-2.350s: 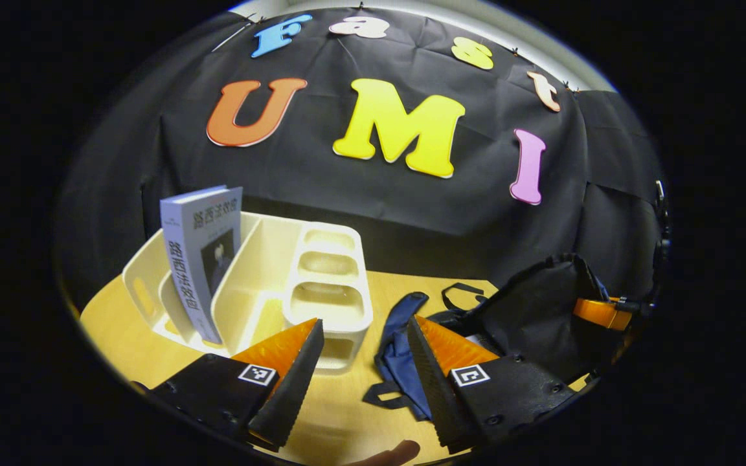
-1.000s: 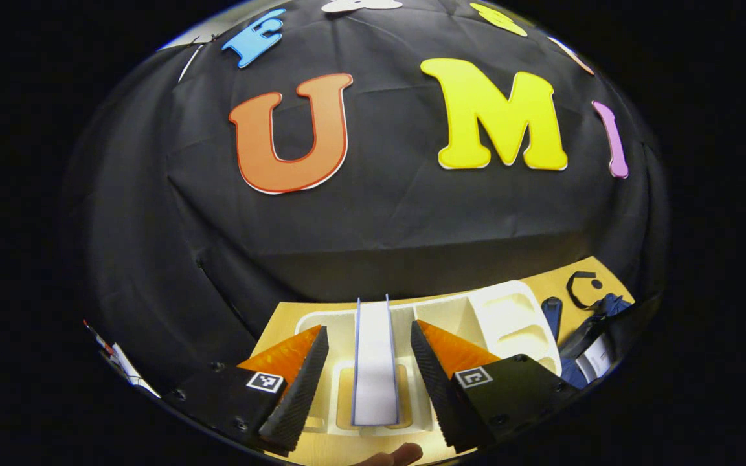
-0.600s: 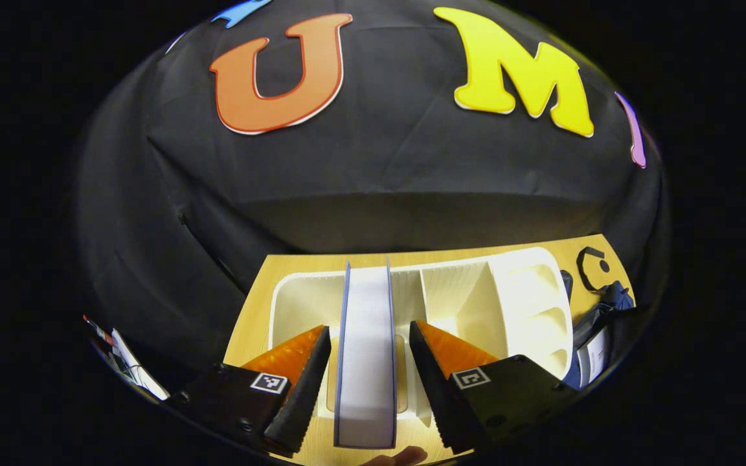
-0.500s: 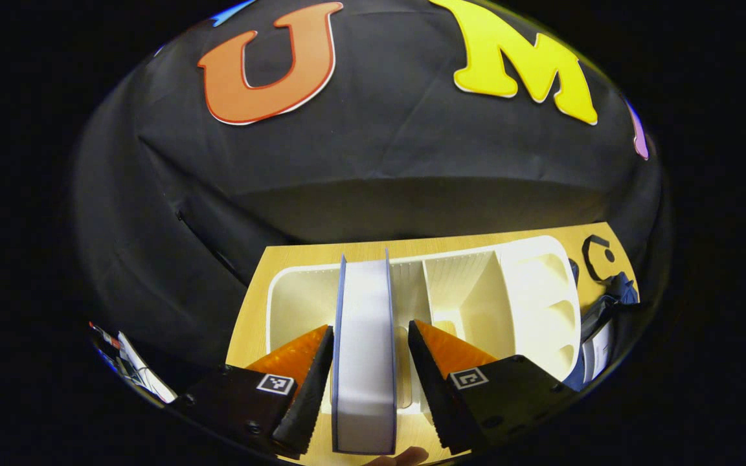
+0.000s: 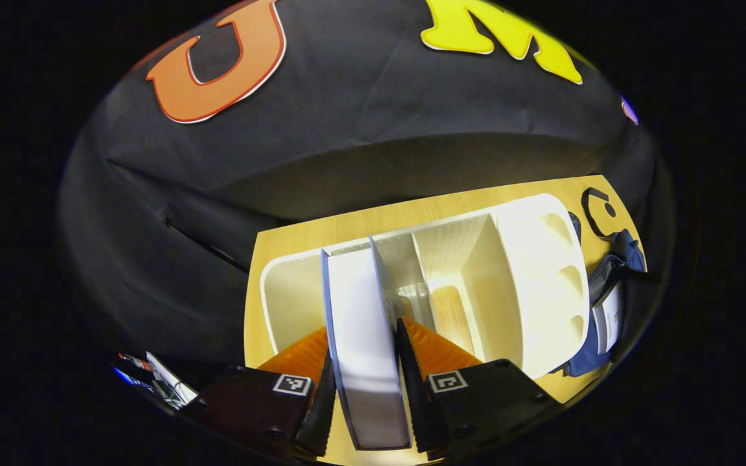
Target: Open the schoolbag, grab two books from the bookshelf and put them into the schoolbag.
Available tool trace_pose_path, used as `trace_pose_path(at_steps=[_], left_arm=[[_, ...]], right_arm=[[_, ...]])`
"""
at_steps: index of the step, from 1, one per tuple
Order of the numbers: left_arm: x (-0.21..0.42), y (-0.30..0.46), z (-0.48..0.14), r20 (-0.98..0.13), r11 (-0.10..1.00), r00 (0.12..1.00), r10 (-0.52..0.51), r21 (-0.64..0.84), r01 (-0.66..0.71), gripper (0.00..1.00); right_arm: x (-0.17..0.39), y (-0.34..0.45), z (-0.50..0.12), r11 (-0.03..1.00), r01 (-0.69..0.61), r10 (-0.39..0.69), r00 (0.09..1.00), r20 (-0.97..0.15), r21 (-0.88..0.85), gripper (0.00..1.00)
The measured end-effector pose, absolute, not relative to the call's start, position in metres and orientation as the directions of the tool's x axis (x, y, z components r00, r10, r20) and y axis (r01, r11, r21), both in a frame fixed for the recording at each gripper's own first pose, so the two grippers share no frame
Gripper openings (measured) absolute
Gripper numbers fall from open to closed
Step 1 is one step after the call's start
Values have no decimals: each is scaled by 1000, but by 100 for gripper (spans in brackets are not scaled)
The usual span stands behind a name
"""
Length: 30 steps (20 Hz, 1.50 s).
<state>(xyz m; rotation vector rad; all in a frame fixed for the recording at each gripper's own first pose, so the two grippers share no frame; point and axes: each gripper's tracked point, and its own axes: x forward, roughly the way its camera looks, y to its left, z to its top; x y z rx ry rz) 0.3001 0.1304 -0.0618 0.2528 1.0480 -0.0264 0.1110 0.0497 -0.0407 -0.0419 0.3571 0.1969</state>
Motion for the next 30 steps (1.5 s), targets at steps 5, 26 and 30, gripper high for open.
trace_pose_path(at_steps=[5, 26, 30], left_arm=[[282, 126, -55, -862, 982, 498, 92, 162, 100, 46], [151, 134, -10, -759, 996, 647, -70, -89, 3, 41], [108, 130, -19, -746, 987, 658, -100, -160, -31, 41]], right_arm=[[108, 53, -42, 978, -207, 192, 917, -348, -6, 5], [116, 64, -56, 977, -213, 194, 909, -368, -13, 5], [116, 64, -57, 977, -214, 197, 908, -369, -6, 5]])
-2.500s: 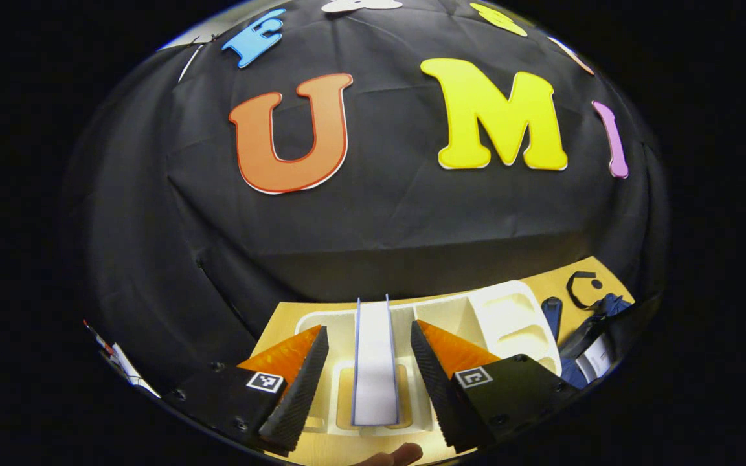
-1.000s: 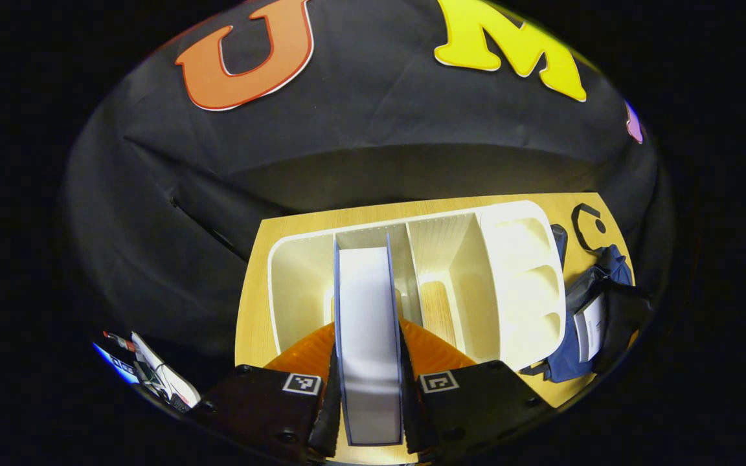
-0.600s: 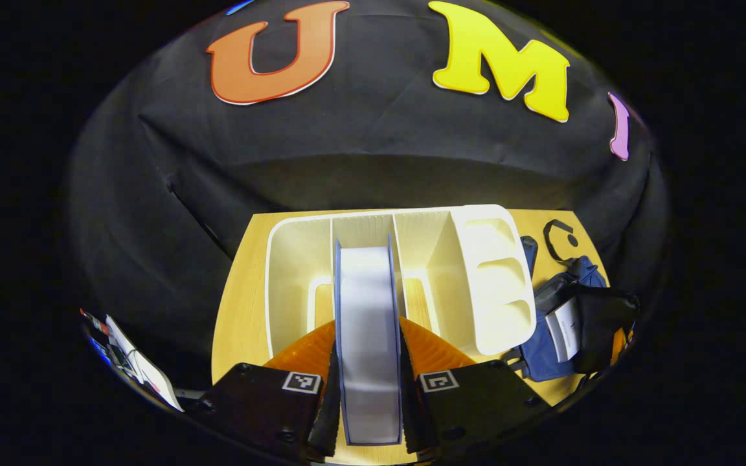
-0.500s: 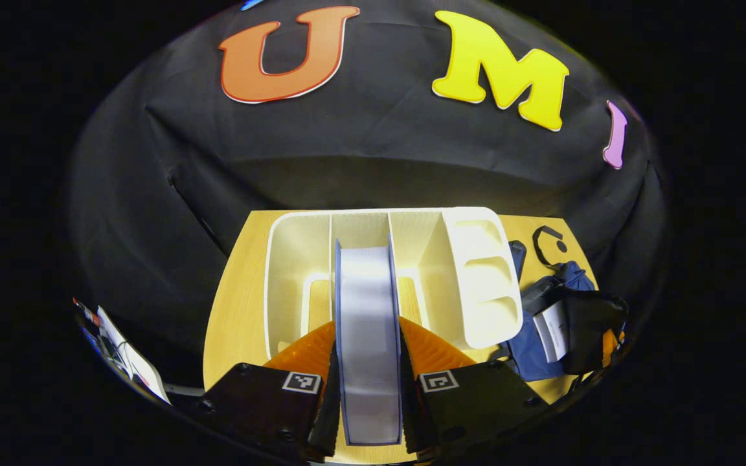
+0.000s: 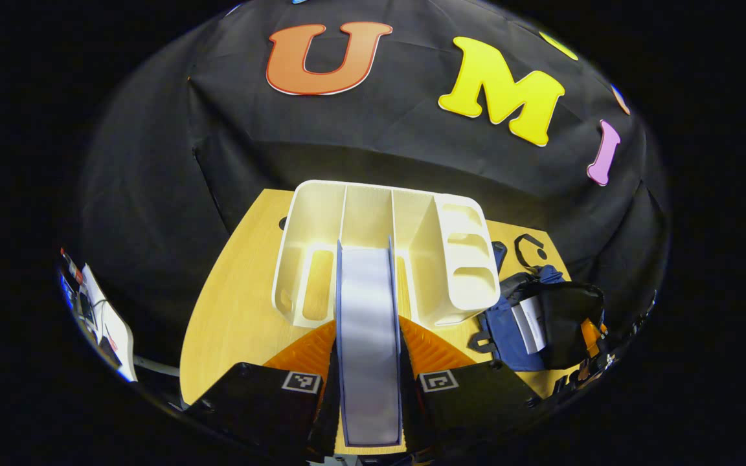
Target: Open the schoolbag, grab two books from the bookshelf and put them into the schoolbag.
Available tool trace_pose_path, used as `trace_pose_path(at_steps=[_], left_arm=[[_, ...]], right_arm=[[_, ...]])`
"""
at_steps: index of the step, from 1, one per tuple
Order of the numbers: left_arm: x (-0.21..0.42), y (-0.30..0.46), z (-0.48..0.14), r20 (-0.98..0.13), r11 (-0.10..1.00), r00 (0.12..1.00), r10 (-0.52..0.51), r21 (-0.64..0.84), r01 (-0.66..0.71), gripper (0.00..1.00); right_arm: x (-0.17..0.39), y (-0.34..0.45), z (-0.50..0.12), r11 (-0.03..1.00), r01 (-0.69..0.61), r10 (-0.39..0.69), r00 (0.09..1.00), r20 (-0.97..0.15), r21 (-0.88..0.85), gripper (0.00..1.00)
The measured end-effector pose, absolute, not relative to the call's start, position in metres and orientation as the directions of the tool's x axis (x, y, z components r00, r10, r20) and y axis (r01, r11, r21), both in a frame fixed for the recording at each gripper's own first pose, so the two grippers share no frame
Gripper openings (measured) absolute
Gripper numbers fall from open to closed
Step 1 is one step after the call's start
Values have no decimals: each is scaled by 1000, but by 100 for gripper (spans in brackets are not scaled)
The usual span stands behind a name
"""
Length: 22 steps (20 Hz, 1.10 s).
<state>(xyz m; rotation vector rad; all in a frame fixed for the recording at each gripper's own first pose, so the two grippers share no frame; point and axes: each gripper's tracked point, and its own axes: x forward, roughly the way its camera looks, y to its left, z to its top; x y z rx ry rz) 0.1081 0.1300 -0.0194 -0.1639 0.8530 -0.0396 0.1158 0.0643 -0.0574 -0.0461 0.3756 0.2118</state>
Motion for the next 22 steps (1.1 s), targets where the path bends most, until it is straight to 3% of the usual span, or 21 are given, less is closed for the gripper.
trace_pose_path(at_steps=[1, 2, 4, 10, 16, 18, 20, 21, 22], left_arm=[[96, 129, -22, -738, 981, 665, -111, -189, -46, 45], [86, 131, -22, -725, 974, 677, -124, -221, -57, 41], [65, 131, -25, -699, 947, 694, -170, -310, -81, 45], [26, 113, -50, -626, 788, 713, -315, -591, -172, 41], [18, 55, -58, -514, 641, 713, -476, -758, -119, 41], [28, 29, -63, -477, 580, 701, -531, -807, -110, 45], [30, 6, -65, -432, 517, 686, -585, -851, -95, 41], [32, -4, -67, -415, 491, 680, -605, -866, -92, 45], [35, -14, -68, -401, 476, 676, -618, -876, -84, 41]], right_arm=[[115, 63, -59, 977, -215, 199, 907, -371, -1, 5], [115, 63, -60, 977, -214, 199, 905, -376, 0, 5], [117, 64, -60, 976, -219, 202, 903, -379, -4, 5], [121, 70, -61, 976, -217, 195, 900, -391, -11, 6], [123, 78, -55, 977, -215, 197, 893, -404, 0, 6], [119, 83, -49, 973, -231, 219, 888, -403, 20, 6], [123, 75, -39, 977, -215, 199, 899, -391, 3, 9], [122, 74, -35, 976, -218, 202, 901, -383, 3, 6], [123, 73, -30, 976, -216, 199, 905, -376, -3, 6]])
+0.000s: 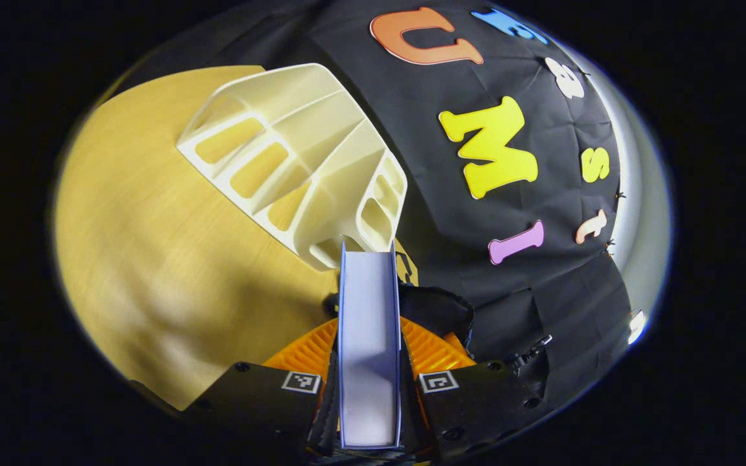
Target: Open the schoolbag, grab two books from the bookshelf and put them into the schoolbag.
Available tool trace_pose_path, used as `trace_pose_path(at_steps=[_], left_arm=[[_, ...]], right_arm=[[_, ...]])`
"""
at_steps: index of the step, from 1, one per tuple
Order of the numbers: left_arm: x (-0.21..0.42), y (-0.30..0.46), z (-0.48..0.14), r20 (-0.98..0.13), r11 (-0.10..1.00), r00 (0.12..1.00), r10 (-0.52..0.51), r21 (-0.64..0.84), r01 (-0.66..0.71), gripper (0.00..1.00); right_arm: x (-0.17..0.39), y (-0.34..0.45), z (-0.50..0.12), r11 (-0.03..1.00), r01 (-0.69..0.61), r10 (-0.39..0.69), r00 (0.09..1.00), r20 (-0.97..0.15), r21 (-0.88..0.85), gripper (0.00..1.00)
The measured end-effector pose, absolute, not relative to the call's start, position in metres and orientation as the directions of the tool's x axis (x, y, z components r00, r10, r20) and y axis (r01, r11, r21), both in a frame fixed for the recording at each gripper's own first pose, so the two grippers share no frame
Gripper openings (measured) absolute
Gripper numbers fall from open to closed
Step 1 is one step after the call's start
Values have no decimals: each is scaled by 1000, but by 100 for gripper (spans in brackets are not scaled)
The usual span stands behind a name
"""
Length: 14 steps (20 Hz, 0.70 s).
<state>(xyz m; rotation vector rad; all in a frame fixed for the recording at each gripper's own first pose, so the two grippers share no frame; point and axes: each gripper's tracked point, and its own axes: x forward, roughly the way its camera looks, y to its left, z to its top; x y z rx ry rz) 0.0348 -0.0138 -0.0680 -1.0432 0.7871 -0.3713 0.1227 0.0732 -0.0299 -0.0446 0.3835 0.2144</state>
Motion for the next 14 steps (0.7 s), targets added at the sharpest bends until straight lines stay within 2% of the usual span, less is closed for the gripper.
trace_pose_path(at_steps=[1, 4, 5, 6, 7, 9, 10, 11, 14], left_arm=[[40, -21, -71, -395, 467, 677, -621, -880, -86, 41], [72, -32, -86, -408, 450, 698, -588, -883, -136, 41], [79, -40, -85, -396, 434, 700, -594, -891, -135, 41], [85, -50, -82, -365, 399, 700, -614, -909, -124, 46], [87, -60, -78, -333, 361, 697, -635, -926, -113, 41], [96, -84, -76, -284, 302, 680, -676, -948, -96, 41], [100, -94, -77, -268, 278, 672, -690, -956, -96, 46], [105, -105, -78, -255, 258, 665, -702, -961, -97, 41], [121, -127, -90, -249, 242, 666, -703, -965, -106, 41]], right_arm=[[125, 66, -25, 979, -201, 179, 916, -359, -26, 9], [124, 57, -11, 981, -191, 168, 932, -322, -42, 6], [125, 56, -7, 981, -191, 169, 934, -316, -42, 6], [124, 51, -6, 982, -185, 162, 937, -310, -46, 6], [124, 46, -5, 983, -177, 155, 940, -303, -45, 6], [124, 40, -4, 985, -170, 151, 942, -300, -40, 6], [123, 37, -5, 985, -169, 150, 941, -302, -39, 6], [123, 35, -5, 985, -170, 150, 941, -304, -40, 6], [121, 33, -3, 983, -178, 159, 940, -303, -37, 6]])
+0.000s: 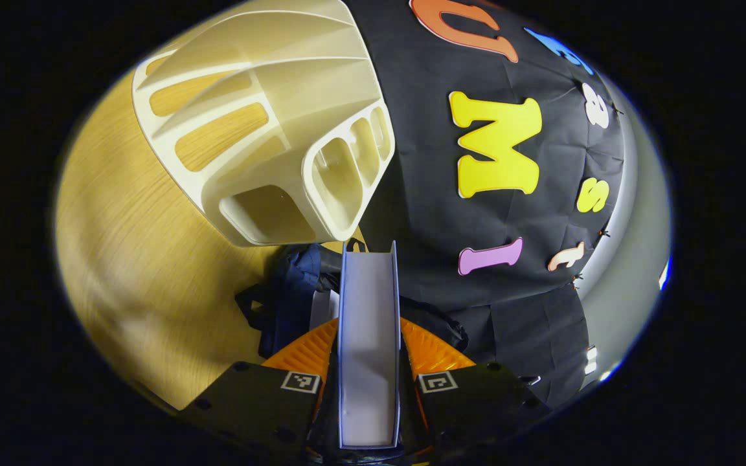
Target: Open the schoolbag, grab two books from the bookshelf and put them into the schoolbag.
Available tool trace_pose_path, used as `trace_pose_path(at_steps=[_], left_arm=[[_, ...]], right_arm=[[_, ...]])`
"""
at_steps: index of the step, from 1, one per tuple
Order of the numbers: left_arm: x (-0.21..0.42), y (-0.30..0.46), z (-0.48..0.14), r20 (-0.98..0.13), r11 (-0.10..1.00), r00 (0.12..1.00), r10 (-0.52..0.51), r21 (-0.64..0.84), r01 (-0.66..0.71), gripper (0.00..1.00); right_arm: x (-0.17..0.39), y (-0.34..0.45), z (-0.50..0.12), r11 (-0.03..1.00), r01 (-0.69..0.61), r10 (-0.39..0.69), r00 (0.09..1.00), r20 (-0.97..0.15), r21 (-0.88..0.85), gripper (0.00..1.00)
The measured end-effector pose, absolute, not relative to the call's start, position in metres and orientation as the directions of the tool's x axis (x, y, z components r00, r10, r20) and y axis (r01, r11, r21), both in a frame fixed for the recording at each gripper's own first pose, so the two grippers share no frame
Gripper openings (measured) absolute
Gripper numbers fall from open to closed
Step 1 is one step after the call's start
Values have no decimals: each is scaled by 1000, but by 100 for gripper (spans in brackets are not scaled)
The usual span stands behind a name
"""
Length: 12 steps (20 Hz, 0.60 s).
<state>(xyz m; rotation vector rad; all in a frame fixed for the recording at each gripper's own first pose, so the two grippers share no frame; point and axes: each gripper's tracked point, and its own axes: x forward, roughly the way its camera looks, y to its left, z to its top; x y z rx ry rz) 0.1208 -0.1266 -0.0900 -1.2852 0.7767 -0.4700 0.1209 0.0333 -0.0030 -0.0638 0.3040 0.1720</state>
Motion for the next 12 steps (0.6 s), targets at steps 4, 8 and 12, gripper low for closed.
trace_pose_path(at_steps=[4, 8, 12], left_arm=[[130, -131, -119, -347, 400, 681, -644, -913, -87, 41], [129, -136, -125, -398, 567, 717, -572, -824, -4, 41], [129, -170, -126, -417, 632, 713, -563, -773, 47, 42]], right_arm=[[120, 37, 5, 979, -200, 180, 943, -281, -47, 6], [118, 48, 14, 970, -240, 223, 943, -248, -41, 6], [118, 47, 19, 965, -260, 248, 943, -222, -26, 6]])
